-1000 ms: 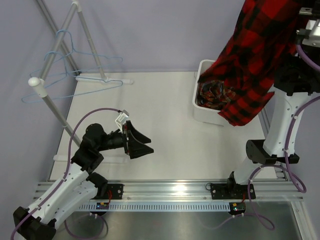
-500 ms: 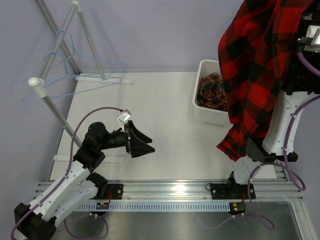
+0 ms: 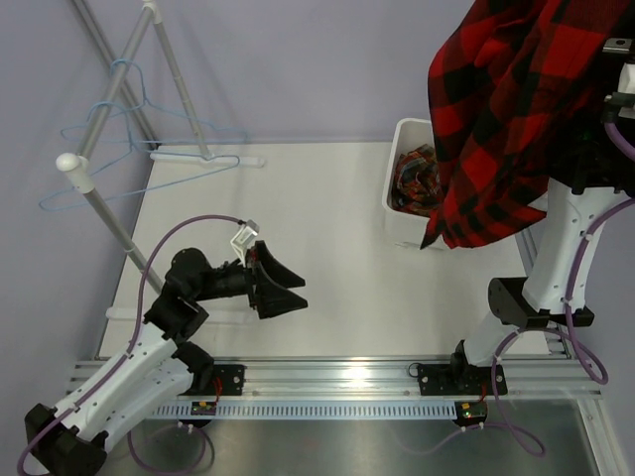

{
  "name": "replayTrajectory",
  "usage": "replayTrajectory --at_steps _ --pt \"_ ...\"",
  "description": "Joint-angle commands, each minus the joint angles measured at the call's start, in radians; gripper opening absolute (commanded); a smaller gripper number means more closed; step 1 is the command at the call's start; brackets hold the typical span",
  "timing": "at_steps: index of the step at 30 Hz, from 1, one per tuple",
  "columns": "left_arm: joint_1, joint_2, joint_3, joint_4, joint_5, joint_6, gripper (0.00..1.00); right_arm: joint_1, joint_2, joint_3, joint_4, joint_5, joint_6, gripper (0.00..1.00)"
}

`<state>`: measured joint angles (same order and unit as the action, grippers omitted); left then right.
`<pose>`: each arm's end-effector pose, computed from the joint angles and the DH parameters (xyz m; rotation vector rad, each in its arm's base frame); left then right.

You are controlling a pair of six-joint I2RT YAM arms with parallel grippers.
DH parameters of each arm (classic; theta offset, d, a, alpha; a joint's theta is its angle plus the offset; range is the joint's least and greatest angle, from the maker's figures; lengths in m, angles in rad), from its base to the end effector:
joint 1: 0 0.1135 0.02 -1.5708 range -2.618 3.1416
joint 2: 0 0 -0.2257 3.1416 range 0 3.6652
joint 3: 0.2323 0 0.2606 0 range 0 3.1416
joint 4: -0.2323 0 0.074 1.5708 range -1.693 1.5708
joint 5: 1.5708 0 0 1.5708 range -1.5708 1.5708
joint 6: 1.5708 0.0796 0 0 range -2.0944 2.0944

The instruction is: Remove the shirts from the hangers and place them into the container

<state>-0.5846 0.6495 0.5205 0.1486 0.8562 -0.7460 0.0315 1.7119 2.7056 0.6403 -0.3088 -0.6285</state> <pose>0.1550 -0.1746 0.2793 0.6380 1.7217 -1.6455 0.1295 0.0283 0.7318 -0.2759 -0.1618 -0.6018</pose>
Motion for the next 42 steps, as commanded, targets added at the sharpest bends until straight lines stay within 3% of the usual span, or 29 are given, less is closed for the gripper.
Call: replayTrajectory --at_steps 1,12,25,36,41,42 --pt "-0.006 0.028 0.001 0.055 -0.006 0.002 0.98 0.001 0.081 -0.036 0.030 0.013 -0.017 0.00" --pt "-0.009 0.101 0.003 0.054 -0.014 0.027 0.98 -0.013 0.235 -0.043 0.085 0.045 0.050 0.00" --pt "-0.015 0.088 -0.011 0.059 -0.036 0.014 0.98 -0.019 0.276 -0.150 0.125 0.126 0.142 0.00" --pt "-0.027 0.070 -0.050 0.121 -0.055 -0.027 0.98 -0.024 0.348 -0.058 0.084 0.128 0.374 0.00" --pt "-0.030 0.038 -0.047 0.089 -0.068 -0.015 0.98 -0.024 0.325 -0.157 0.085 0.165 0.296 0.00" --pt "-0.029 0.035 -0.047 0.083 -0.066 -0.016 0.98 -0.024 0.289 -0.250 0.093 0.172 0.274 0.00"
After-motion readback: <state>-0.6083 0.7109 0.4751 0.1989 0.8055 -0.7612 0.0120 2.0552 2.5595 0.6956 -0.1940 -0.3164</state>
